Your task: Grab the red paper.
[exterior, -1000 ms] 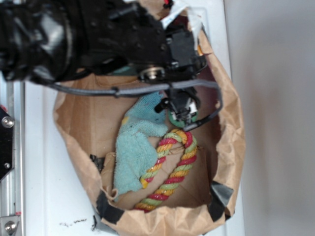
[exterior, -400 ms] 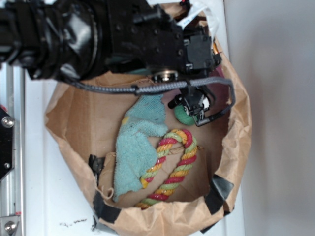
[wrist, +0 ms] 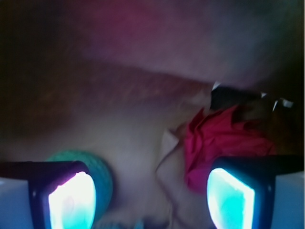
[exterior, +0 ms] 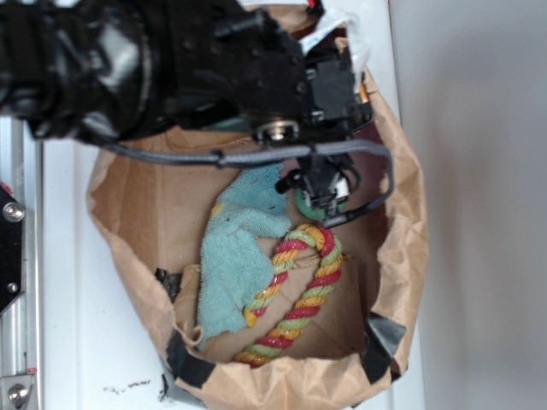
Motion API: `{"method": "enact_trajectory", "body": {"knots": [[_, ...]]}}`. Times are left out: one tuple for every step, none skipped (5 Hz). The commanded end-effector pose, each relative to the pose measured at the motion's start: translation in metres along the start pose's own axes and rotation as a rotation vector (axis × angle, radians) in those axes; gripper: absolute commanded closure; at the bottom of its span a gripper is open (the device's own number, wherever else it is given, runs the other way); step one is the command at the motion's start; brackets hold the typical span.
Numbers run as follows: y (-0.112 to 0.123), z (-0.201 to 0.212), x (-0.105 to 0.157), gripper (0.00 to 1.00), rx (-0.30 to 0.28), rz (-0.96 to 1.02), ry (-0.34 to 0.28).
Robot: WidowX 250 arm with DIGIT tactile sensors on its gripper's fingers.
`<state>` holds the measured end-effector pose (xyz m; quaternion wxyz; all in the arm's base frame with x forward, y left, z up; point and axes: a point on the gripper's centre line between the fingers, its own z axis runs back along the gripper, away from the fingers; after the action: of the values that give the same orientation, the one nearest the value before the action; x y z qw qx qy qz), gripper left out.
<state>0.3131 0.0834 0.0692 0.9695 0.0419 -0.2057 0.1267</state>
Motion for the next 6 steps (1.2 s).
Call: {"method": "enact_trajectory", "body": {"knots": [[0.011,0.037,0.017,0.0,-0.033,0.032,-0.07],[0.029,0.041,0.026,0.0,-0.014,0.07,-0.091],[0.039,0.033,0.026,0.0,0.039,0.074,-0.092],[0.046,0.029,0.023,0.0,0.065,0.069,-0.095],[0.047,0.022,0.02,0.0,0.102,0.054,-0.098],[0.046,0.011,0.018,0.0,0.12,0.046,-0.081]]}}
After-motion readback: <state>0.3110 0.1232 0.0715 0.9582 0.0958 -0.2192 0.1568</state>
